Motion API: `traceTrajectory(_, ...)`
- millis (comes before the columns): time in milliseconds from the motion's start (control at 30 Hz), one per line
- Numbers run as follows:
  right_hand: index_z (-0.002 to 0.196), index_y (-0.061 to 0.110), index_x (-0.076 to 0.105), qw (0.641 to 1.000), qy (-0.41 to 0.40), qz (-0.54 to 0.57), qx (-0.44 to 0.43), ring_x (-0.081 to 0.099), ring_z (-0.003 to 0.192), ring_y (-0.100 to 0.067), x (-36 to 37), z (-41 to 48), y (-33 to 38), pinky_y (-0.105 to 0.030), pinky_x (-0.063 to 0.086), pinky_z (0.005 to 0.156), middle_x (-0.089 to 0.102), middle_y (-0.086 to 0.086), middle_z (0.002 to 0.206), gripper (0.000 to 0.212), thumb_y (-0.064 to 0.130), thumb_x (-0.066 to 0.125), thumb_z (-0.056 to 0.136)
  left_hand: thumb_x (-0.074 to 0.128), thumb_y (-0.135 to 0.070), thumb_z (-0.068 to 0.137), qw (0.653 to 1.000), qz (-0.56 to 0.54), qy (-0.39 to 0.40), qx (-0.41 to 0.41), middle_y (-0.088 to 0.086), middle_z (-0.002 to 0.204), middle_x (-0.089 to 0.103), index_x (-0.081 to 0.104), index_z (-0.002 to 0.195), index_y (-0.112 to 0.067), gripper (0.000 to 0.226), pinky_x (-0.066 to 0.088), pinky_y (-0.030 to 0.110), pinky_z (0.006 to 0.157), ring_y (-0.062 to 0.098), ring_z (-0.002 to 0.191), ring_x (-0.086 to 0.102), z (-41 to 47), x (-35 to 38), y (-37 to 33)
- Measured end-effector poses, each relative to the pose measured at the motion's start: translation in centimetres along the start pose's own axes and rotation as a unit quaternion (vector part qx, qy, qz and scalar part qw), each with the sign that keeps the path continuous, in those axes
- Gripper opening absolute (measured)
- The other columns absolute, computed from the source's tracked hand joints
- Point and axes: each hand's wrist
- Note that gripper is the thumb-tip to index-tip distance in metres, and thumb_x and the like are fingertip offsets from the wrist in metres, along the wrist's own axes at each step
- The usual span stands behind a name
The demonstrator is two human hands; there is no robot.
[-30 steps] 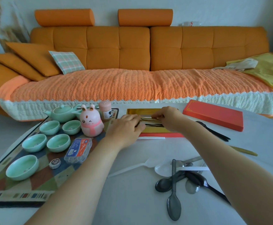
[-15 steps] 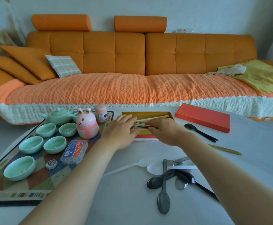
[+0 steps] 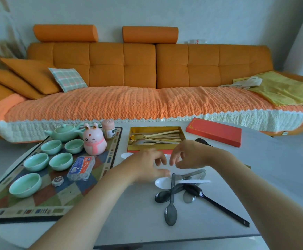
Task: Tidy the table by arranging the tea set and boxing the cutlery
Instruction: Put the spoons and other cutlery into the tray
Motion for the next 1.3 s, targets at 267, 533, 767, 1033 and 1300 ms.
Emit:
traceTrajectory(267,0.089,0.038,0.076,0.999,0.006,-0.008,0.049,0.06,0.079,0.007,1.0,-1.9,-1.6,-0.014,0.04,0.07,0.068,0.024,0.085,0.009,0.041,0.075,0.08,0.069,-0.075,0.063,0.992,0.09,0.086,0.024,-0.016,0.113,0.047,0.051,0.12,-0.045,0.067,0.047,0.035,0.092,0.007,0.106,0.045,0.0,1.0,-1.6)
traceTrajectory(533,0.098,0.026,0.072,0.995,-0.063,-0.006,0.076,0.059,0.089,-0.009,2.3,-1.0,-0.7,-0.025,0.048,0.08,0.065,0.011,0.099,0.013,0.033,0.063,0.093,0.07,-0.059,0.077,0.997,0.042,0.056,-0.025,-0.016,0.119,0.046,0.05,0.131,-0.044,0.06,0.041,0.027,0.093,0.005,0.113,0.044,0.3,0.1,0.4)
traceTrajectory(767,0.101,0.023,0.067,0.992,-0.104,0.034,0.064,0.059,0.089,-0.013,2.1,0.1,-0.3,-0.024,0.047,0.076,0.061,0.008,0.096,0.012,0.03,0.058,0.096,0.063,-0.042,0.091,0.998,-0.023,-0.051,-0.012,-0.015,0.12,0.047,0.052,0.133,-0.033,0.045,0.038,0.028,0.1,0.007,0.116,0.045,1.0,0.7,0.7)
traceTrajectory(1033,0.097,0.02,0.071,0.957,-0.257,0.137,0.0,0.051,0.063,-0.005,1.4,1.8,0.6,-0.017,0.04,0.059,0.06,0.01,0.077,0.014,0.012,0.059,0.094,0.065,-0.022,0.092,0.962,-0.165,-0.21,-0.048,-0.016,0.091,0.066,0.066,0.106,-0.036,0.02,0.044,0.022,0.069,0.007,0.078,0.061,3.2,-0.3,1.7)
traceTrajectory(1300,0.107,0.021,0.075,0.946,-0.285,0.149,0.032,0.062,0.076,-0.017,1.2,4.9,0.9,-0.024,0.053,0.067,0.07,0.001,0.102,0.027,0.006,0.055,0.097,0.067,-0.028,0.09,0.947,-0.146,-0.266,-0.107,-0.014,0.105,0.066,0.067,0.111,-0.034,0.023,0.051,0.034,0.089,0.008,0.1,0.061,3.9,-2.0,4.6)
Point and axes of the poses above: each hand's wrist, its own z-axis towards the middle knuckle, its own x-axis out of the palm, y = z × x
